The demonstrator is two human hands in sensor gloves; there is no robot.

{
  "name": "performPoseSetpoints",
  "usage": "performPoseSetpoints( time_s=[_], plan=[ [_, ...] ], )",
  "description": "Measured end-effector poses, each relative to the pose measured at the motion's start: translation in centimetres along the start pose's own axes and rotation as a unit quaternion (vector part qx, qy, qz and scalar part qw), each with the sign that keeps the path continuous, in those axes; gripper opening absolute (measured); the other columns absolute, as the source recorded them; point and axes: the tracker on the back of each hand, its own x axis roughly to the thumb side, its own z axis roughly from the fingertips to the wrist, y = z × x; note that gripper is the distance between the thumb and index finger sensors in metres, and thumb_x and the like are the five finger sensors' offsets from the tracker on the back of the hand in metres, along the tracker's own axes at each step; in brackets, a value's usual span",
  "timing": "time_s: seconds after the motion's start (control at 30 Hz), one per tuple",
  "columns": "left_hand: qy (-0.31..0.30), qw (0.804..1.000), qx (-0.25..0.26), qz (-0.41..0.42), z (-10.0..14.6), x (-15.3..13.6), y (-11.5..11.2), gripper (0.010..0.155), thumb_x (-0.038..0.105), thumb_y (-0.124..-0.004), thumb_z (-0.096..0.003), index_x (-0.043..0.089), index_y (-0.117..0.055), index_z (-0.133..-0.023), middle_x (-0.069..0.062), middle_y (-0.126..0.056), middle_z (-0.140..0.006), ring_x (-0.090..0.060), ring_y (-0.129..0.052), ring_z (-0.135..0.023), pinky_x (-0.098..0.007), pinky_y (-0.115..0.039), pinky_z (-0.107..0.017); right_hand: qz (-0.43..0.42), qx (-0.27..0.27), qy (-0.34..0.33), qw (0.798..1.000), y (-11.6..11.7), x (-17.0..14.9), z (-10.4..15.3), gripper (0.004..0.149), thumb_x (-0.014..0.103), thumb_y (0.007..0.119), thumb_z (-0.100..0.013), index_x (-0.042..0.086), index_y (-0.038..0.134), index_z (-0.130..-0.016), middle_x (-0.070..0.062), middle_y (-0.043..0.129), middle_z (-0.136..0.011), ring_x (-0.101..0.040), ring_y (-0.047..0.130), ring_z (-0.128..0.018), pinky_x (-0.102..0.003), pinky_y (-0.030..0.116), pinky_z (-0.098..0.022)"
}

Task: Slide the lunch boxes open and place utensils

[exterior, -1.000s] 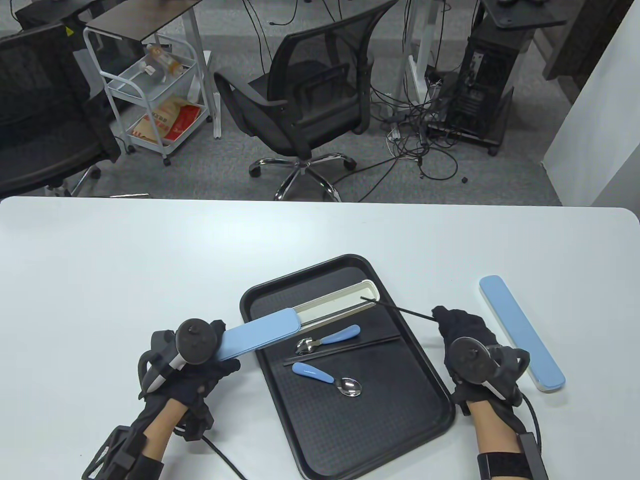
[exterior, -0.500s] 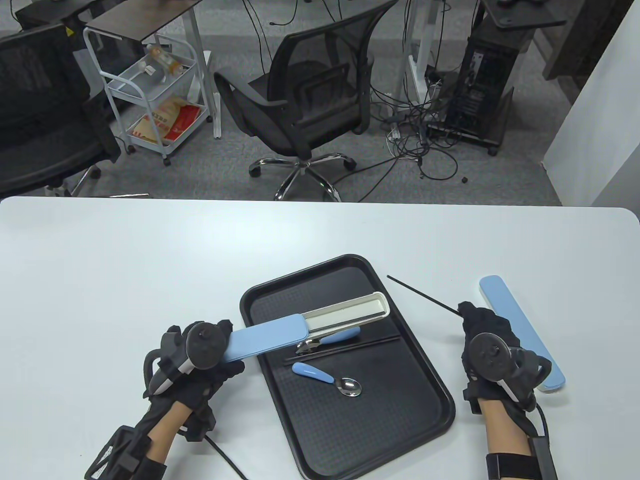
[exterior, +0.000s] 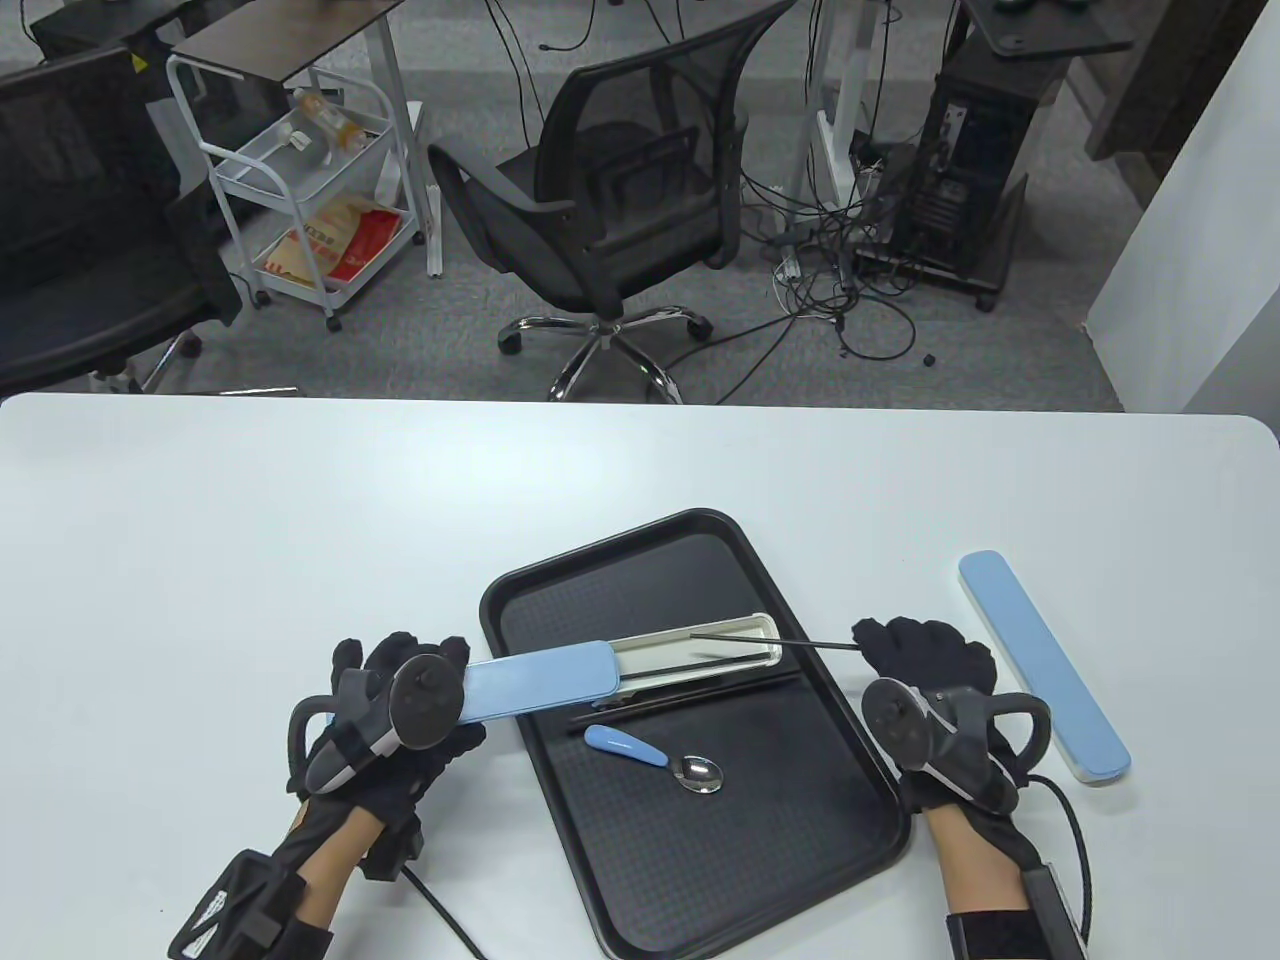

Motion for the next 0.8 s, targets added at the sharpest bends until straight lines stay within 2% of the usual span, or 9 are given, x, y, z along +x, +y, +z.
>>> performPoseSetpoints(
  time_s=[0.43,0.6,0.8],
  plan=[
    [-0.029,0.999,0.007,-0.028,0.3,1.3,-0.1,0.089,0.053,-0.095,-0.042,0.023,-0.047,-0.111,-0.004,-0.062,-0.111,-0.036,-0.051,-0.113,-0.074,-0.029,-0.08,0.011,-0.01,-0.082,0.996,-0.6,4.5,0.2,0.042,0.015,0.082,-0.054,0.03,0.08,-0.093,-0.004,0.086,-0.094,-0.036,0.087,-0.087,-0.069,0.078,-0.058],
    [-0.04,0.998,0.004,-0.04,0.3,1.8,-0.4,0.089,0.054,-0.094,-0.042,0.023,-0.047,-0.111,-0.004,-0.063,-0.111,-0.036,-0.052,-0.113,-0.074,-0.031,-0.079,0.013,-0.012,-0.112,0.994,-0.7,6.1,0.5,0.042,0.017,0.084,-0.054,0.03,0.08,-0.094,-0.003,0.088,-0.093,-0.035,0.088,-0.086,-0.07,0.07,-0.063],
    [-0.05,0.998,0.005,-0.045,0.4,2.2,-0.5,0.089,0.055,-0.093,-0.042,0.023,-0.047,-0.111,-0.003,-0.063,-0.111,-0.036,-0.053,-0.113,-0.074,-0.033,-0.079,0.015,-0.008,-0.141,0.99,-0.8,7.7,0.7,0.042,0.018,0.085,-0.054,0.03,0.08,-0.094,-0.003,0.09,-0.092,-0.035,0.087,-0.087,-0.069,0.068,-0.064]
  ],
)
